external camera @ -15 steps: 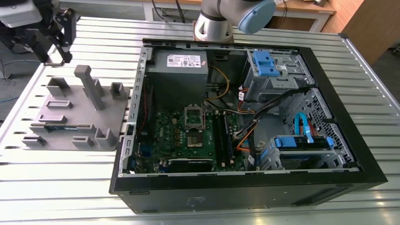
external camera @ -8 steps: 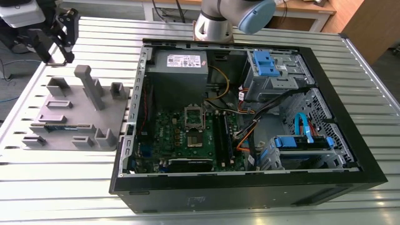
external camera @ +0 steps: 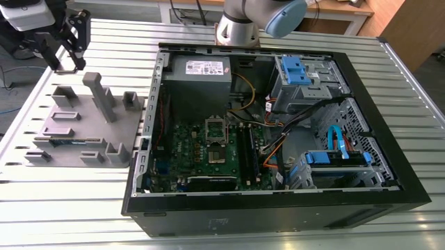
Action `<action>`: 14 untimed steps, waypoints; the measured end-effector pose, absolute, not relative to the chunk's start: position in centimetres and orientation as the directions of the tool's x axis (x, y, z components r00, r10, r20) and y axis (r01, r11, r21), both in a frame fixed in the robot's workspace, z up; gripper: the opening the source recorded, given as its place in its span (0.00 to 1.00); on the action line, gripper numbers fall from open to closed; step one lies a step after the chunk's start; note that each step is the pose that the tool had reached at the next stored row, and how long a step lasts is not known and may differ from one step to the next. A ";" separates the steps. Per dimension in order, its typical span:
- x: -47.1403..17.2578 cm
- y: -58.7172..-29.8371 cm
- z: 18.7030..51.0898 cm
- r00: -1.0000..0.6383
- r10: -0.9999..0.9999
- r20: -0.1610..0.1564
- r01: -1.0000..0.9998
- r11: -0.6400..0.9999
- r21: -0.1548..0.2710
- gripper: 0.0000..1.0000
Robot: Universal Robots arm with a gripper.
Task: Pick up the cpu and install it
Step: 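Pick up the cpu and move it towards the insertion slot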
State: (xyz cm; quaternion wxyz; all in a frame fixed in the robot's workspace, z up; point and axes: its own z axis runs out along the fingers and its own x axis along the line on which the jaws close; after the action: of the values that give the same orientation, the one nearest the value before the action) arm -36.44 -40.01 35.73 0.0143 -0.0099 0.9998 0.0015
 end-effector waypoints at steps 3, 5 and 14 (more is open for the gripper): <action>-36.3 -40.0 35.7 -0.999 -0.020 -0.029 -0.020 1.000 0.003 0.47; -36.2 -40.0 35.7 -0.999 -0.020 -0.029 -0.020 1.000 0.003 0.47; -35.7 -40.0 35.7 -0.999 -0.020 -0.029 -0.020 1.000 0.003 0.47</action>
State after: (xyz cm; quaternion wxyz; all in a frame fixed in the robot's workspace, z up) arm -35.66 -40.01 35.73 0.0143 -0.0099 0.9998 0.0015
